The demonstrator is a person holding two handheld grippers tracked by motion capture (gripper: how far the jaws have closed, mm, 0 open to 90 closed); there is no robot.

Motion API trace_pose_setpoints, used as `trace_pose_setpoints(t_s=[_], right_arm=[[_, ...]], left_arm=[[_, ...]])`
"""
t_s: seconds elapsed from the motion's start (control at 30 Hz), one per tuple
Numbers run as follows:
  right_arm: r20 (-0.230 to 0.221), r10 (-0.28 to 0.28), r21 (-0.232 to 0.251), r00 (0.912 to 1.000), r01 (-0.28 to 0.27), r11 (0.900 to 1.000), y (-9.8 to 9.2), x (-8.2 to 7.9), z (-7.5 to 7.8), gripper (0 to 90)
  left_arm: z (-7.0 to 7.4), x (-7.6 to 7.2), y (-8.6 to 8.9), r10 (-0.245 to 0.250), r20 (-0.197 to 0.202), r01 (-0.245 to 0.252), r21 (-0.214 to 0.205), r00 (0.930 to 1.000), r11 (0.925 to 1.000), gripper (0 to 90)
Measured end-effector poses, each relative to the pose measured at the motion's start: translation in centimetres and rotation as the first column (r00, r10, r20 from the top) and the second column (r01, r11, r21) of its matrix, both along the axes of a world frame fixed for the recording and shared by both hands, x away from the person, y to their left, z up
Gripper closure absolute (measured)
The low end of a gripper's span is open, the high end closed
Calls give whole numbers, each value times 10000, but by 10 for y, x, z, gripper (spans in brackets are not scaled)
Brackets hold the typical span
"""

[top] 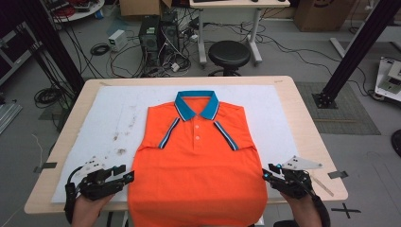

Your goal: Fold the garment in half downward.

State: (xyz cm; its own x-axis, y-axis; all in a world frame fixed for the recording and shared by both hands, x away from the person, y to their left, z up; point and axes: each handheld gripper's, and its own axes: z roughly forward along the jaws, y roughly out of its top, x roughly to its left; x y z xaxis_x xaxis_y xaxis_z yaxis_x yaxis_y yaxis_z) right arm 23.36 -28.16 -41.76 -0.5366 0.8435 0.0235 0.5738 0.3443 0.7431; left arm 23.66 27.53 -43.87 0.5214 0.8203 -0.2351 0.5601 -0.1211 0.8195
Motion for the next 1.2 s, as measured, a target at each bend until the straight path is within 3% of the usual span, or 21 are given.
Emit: trace_pose_setpoints(t_s=[0.17, 0.3, 0.43, 0.57, 0.7, 0.8, 0.87, 0.93, 1.0, 1.07, 1.2], right_arm=[[-5, -241, -69, 9997, 241, 9997, 5, 15, -5, 604], [-184, -349, -88, 9992, 348, 9994, 10, 31, -12, 611], [-416, -328, -287, 9986, 316, 9991, 18, 42, -19, 623], [-377, -474, -385, 9982, 460, 9982, 21, 53, -21, 618], [-257, -530, -301, 9983, 523, 9982, 23, 65, -19, 550], [-85, -438, -241, 9990, 436, 9988, 25, 76, -16, 507], [-49, -303, -149, 9995, 302, 9994, 26, 84, -15, 484], [103, -203, -96, 9997, 204, 9997, 28, 93, -13, 411], [275, -183, -72, 9995, 185, 9998, 29, 102, -12, 351], [522, -338, 70, 9981, 335, 9994, 30, 111, -10, 275], [664, -393, 295, 9970, 374, 9989, 30, 123, -6, 216]], left_arm=[[-5, 24, -7, 240, 40, -241, 336, 9997, 9991, 468], [-12, 43, -10, 506, -261, -489, 594, 9984, 9970, 484], [-16, 51, -15, 547, -504, -503, 850, 9972, 9951, 517], [-15, 55, -17, 521, -453, -479, 898, 9976, 9948, 528], [-12, 63, -21, 354, -33, -351, 610, 9994, 9975, 458], [-9, 73, -21, 89, 715, -117, 387, 9974, 9992, 427], [-6, 82, -20, -274, 1227, 217, 476, 9921, 9986, 417], [-3, 89, -19, -371, 1506, 338, 241, 9879, 9991, 417], [-1, 100, -18, -625, 1909, 545, 469, 9796, 9974, 407], [1, 110, -17, -664, 2020, 609, 332, 9771, 9976, 372], [9, 132, -18, -376, 1714, 357, 143, 9845, 9993, 208]])
